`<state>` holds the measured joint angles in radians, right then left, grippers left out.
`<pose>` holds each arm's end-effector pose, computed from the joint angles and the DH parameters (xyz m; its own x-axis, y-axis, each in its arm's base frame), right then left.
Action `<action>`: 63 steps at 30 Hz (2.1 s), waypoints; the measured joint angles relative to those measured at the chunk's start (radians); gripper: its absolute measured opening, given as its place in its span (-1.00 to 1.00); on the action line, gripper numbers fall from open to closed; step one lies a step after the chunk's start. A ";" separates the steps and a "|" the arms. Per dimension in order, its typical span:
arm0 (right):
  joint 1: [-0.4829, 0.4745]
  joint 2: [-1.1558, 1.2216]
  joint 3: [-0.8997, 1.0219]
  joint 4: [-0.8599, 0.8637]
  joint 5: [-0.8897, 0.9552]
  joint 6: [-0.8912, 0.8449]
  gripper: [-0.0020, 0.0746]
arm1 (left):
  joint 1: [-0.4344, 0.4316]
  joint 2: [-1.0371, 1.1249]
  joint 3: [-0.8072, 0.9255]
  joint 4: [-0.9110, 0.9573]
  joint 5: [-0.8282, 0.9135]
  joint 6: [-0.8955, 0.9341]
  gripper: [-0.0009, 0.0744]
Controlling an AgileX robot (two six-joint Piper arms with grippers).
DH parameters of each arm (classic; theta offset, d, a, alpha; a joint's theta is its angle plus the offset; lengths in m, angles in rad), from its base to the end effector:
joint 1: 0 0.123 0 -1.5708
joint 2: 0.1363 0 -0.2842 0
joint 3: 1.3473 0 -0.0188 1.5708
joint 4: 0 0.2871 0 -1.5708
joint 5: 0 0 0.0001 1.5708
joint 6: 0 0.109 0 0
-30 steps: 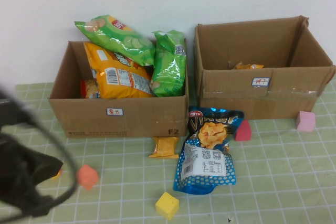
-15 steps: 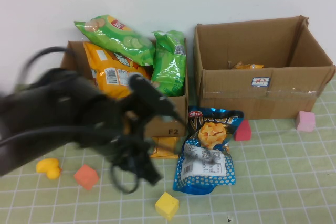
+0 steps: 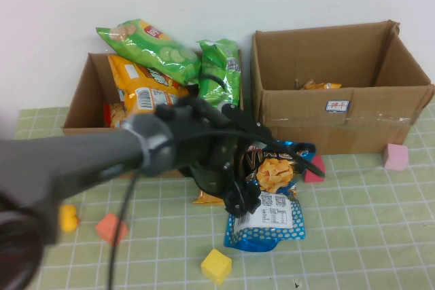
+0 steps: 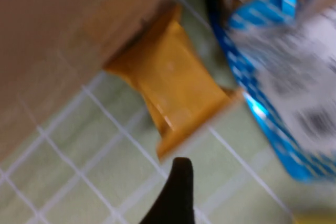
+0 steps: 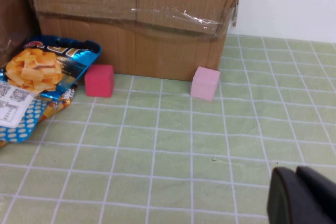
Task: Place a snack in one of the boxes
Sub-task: Pick up the biscuit, then place the biscuit in the biscuit box
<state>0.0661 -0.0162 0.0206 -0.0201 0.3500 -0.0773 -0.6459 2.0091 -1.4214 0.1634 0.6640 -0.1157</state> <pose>0.1073 0.0063 0.1707 -0.2565 -0.1132 -0.9599 -0.0844 0.9919 -0.0944 0.3730 -0.2674 0.1409 -0.7238 0.5623 -0.3999 0.5765 0.8113 0.0972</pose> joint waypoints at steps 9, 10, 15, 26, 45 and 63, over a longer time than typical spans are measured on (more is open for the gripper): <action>0.000 0.000 0.000 0.000 0.000 0.000 -0.95 | -0.002 0.174 -0.067 0.277 -0.085 -0.367 0.86; 0.000 0.000 0.000 0.000 0.000 0.000 -0.95 | 0.000 0.184 -0.068 0.282 -0.097 -0.394 0.86; 0.000 0.000 0.000 0.001 0.000 0.000 -0.95 | 0.021 0.223 -0.071 0.293 -0.167 -0.509 0.84; 0.000 0.000 0.000 0.001 0.000 0.000 -0.95 | 0.043 0.265 -0.083 0.285 -0.174 -0.560 0.41; 0.000 0.000 0.000 0.001 0.000 0.000 -0.95 | -0.116 -0.109 -0.084 0.153 0.107 -0.148 -0.71; 0.000 0.000 0.000 0.001 0.000 0.000 -0.95 | -0.003 -0.057 -0.128 0.165 -0.732 -0.374 -0.73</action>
<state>0.0661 -0.0162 0.0206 -0.0187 0.3500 -0.0773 -0.6492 1.9517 -1.5490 0.3282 -0.0684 -0.4899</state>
